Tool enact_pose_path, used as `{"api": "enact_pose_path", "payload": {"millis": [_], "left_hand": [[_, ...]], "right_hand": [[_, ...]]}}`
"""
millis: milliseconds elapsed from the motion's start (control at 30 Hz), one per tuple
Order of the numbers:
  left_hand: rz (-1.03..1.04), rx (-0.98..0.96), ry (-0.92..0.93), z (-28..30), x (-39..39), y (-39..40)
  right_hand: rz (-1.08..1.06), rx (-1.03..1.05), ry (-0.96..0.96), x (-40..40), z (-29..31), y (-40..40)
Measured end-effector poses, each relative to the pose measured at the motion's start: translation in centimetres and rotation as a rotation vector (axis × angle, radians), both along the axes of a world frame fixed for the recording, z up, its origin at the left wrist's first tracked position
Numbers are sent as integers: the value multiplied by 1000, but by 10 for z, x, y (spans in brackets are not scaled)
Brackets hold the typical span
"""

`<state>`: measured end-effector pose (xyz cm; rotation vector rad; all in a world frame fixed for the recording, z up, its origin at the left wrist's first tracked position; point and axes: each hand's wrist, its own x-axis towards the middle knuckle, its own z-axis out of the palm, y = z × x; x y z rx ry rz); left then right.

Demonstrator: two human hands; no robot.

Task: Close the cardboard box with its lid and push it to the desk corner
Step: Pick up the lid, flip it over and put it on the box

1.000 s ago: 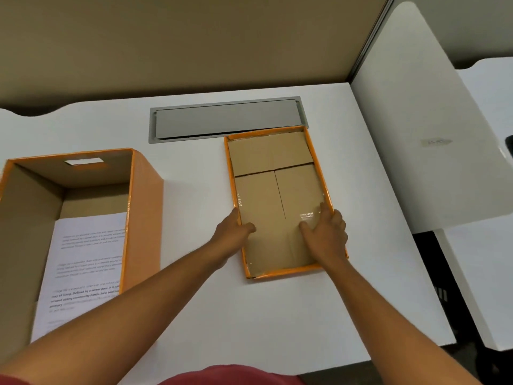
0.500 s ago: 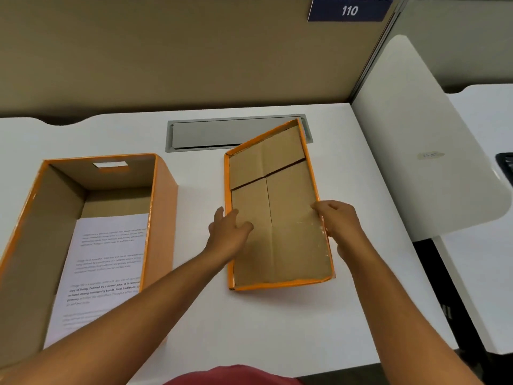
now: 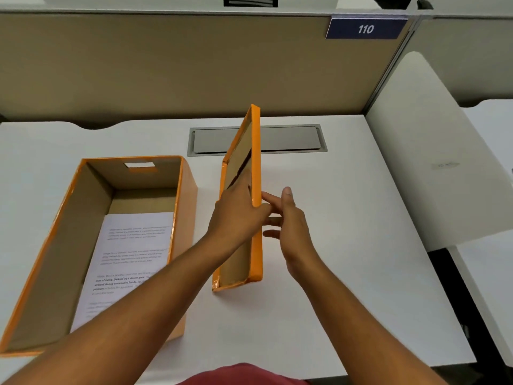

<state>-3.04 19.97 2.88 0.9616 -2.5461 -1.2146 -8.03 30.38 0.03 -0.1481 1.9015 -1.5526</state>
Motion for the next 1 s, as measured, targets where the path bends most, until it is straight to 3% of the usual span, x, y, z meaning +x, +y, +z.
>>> {"api": "enact_pose_path", "payload": {"millis": [133,267,500,800,1000], "left_hand": [[54,-34,27,3,9,-12],[116,1,69,8,20,-22],[146,234,142,11,38,-33],[145,525,232,35,96,-85],[150,490,230,37,166,-149]], "right_hand": [[-3,-4,-45,3,-25,-3],[41,165,-148,15,-65,-3],[51,211,-393,33,-96,-2],[-85,105,-248,50,-80,-6],[-77,107,-27,85,-39,-38]]}}
